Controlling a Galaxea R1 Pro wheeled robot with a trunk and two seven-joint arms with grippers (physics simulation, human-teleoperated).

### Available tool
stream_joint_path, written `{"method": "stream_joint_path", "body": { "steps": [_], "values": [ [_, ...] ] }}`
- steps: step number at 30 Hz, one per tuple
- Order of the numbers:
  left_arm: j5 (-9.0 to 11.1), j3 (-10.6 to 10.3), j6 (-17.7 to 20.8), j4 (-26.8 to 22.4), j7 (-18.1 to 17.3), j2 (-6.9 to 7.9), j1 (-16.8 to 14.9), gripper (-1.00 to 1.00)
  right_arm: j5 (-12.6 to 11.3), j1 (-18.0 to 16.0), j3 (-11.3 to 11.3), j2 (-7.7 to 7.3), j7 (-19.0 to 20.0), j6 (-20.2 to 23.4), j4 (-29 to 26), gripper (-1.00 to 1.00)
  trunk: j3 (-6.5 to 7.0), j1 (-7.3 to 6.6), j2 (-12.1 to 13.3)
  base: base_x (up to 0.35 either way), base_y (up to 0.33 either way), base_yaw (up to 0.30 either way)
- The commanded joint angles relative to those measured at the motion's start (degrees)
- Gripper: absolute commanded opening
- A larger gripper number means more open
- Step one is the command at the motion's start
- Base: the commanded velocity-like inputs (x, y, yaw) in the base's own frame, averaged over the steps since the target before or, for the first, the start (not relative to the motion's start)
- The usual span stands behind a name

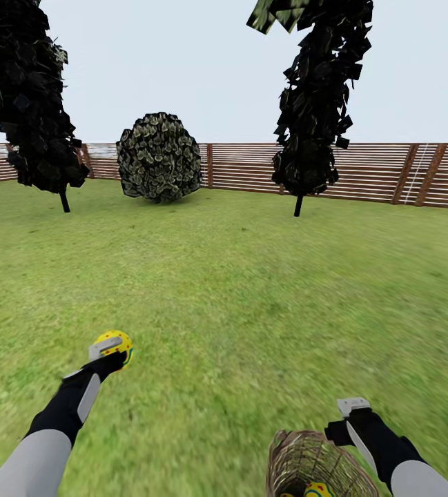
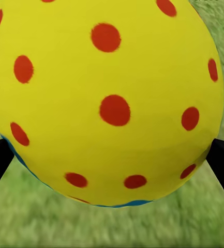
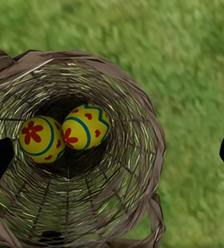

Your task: Take the three Easter eggs out of the wicker basket on the lawn in the garden, then place them on the lawn next to a single tree (choose any tree) so that all three eggs are next to the same tree and none are left in the basket.

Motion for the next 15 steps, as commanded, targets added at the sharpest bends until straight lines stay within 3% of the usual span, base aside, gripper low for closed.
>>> {"method": "stream_joint_path", "body": {
  "steps": [1, 15],
  "values": [
    [0.5, 0.1, -0.3, 0.1, 0.0, -0.09, 0.0, -1.0, 0.3, 0.0, 0.2, -0.08, 0.1, 0.3, -0.1, 1.0, -0.25, 0.23, -0.5, 0.0, 0.0, 0.0],
    [0.5, 0.2, -0.7, 0.4, 0.2, -0.16, 0.0, -1.0, 0.3, 0.0, 0.2, -0.08, 0.1, 0.2, 1.3, 1.0, -2.76, 3.3, -6.1, 0.0, 0.0, 0.0]
  ]
}}
